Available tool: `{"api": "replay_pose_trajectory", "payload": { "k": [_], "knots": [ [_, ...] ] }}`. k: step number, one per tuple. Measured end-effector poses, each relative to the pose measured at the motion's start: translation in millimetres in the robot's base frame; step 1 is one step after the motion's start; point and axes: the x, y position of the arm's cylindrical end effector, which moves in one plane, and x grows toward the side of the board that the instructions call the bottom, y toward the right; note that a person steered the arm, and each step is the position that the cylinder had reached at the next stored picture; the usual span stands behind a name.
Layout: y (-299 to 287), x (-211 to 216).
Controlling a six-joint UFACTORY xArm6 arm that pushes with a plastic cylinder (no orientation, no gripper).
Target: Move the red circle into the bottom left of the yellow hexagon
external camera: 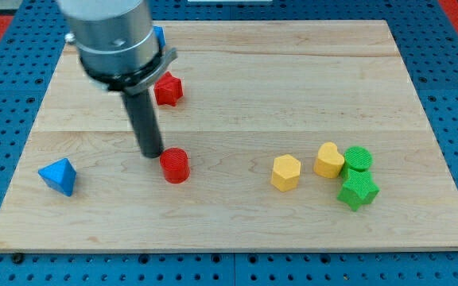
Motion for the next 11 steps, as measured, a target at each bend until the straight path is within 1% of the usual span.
{"api": "replay_pose_trajectory", "payload": {
  "k": [1, 2, 3, 4, 5, 6, 7, 8, 9, 10, 11],
  "knots": [
    [57.5, 5.6],
    [10.2, 29.1],
    [-33.6, 19.1],
    [-86.6, 25.6],
    [-76.4, 44.0],
    [-15.9, 44.5],
    [17.2, 55.9],
    [-15.1, 93.8],
    [14.6, 102.5],
    [68.3, 74.8],
    [105.2, 67.8]
  ]
}}
